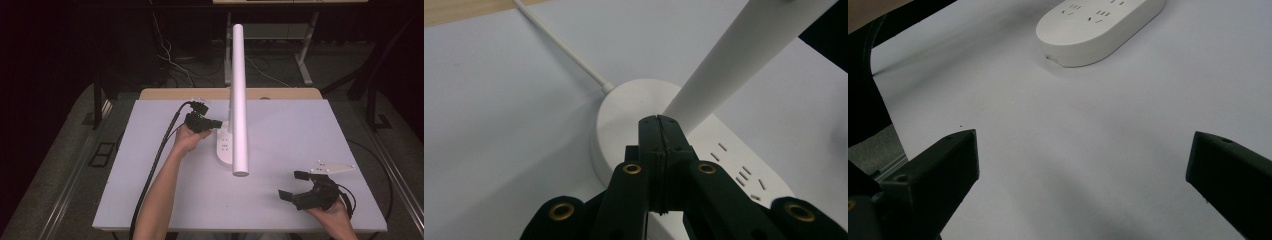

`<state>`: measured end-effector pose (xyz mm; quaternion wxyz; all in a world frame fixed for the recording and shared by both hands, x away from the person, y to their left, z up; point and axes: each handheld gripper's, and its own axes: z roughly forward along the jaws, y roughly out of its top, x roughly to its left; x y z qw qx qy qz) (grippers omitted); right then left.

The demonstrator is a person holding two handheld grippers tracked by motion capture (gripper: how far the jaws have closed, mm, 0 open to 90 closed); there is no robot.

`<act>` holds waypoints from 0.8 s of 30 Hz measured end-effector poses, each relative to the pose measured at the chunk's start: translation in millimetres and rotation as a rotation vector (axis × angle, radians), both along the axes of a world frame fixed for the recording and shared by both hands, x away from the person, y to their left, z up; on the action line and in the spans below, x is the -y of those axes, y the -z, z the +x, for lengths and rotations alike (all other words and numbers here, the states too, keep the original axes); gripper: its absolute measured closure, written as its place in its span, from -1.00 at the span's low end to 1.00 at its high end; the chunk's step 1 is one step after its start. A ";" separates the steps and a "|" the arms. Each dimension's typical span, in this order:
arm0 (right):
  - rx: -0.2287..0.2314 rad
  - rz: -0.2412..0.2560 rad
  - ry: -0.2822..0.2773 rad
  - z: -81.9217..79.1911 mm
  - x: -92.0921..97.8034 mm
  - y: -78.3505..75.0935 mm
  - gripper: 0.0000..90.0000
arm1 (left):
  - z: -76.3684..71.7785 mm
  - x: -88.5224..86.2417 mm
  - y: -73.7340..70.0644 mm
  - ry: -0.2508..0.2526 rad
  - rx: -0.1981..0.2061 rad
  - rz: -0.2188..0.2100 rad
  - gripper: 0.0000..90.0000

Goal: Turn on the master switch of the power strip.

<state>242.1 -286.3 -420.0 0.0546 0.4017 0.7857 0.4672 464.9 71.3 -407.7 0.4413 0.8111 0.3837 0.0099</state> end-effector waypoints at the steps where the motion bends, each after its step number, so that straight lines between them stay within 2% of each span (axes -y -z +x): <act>1: 0.000 0.000 -0.001 0.0 0.0 0.0 -1.00 | 0.5 0.6 1.2 0.000 -0.001 0.004 0.99; 3: 0.000 0.000 -0.002 0.0 -0.1 0.0 -1.00 | 0.9 1.9 3.7 0.003 -0.007 0.009 0.99; 6: -0.001 -0.001 -0.003 0.2 0.0 0.2 -1.00 | 1.0 6.0 8.5 -0.019 -0.014 -0.015 0.99; 12: 0.002 -0.003 -0.007 0.2 0.0 0.4 -1.00 | 1.7 10.2 15.0 -0.021 -0.019 -0.012 0.99; 14: 0.002 -0.003 -0.009 0.3 0.1 0.5 -1.00 | 0.8 12.6 18.2 -0.006 0.002 0.033 0.99; 15: 0.001 -0.003 -0.009 0.2 0.1 0.5 -1.00 | 0.7 11.1 18.3 0.027 0.022 0.056 0.99; 18: 0.004 -0.005 -0.011 0.4 0.0 0.8 -1.00 | -1.1 13.7 20.6 -0.001 0.031 0.028 1.00; 21: 0.002 -0.008 -0.013 -0.2 -0.6 0.4 -1.00 | -1.1 13.0 20.1 0.008 0.033 0.047 1.00; 24: 0.000 -0.008 -0.014 -0.8 -1.3 0.1 -1.00 | -2.8 15.0 20.3 -0.006 0.039 0.049 1.00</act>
